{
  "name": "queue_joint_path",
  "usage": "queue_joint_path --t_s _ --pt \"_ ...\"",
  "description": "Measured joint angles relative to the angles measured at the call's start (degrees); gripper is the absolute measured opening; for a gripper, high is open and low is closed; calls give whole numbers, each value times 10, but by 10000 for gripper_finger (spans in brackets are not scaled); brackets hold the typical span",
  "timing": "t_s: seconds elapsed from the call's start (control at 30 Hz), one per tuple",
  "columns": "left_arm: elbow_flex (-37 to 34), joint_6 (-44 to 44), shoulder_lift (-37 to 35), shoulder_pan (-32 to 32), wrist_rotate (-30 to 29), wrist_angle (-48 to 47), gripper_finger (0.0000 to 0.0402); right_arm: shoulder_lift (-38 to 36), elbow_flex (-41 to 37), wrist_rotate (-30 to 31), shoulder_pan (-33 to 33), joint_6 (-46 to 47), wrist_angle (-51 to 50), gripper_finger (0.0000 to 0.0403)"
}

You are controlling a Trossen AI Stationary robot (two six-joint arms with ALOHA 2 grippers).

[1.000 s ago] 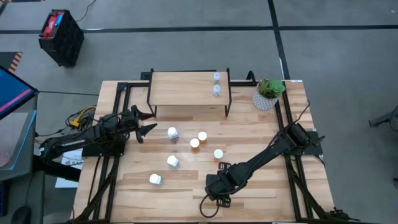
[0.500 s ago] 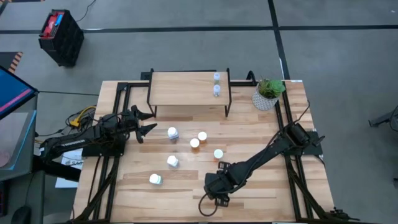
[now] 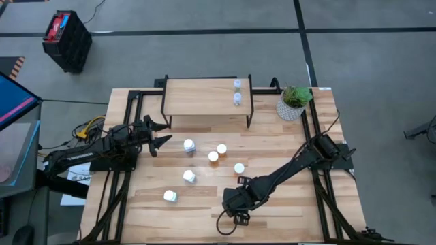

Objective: Pick and place medicine bottles onto shelf by color
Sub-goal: Put the transparent pill bottle on the shelf aligned with the other transparent pill bottles

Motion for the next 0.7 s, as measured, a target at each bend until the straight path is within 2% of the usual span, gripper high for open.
queue_joint_path --t_s 0.17,0.27,0.5,0.7 --pt "0 0 0 0 0 0 248 -2 9 0 0 -42 -7 126" --pt "0 0 0 0 0 0 248 -6 40 1 -7 -71 -14 126" --pt "0 0 0 0 0 0 248 -9 144 51 -51 -166 -151 124" --pt "0 0 0 0 0 0 248 -10 248 106 -125 -261 -276 124"
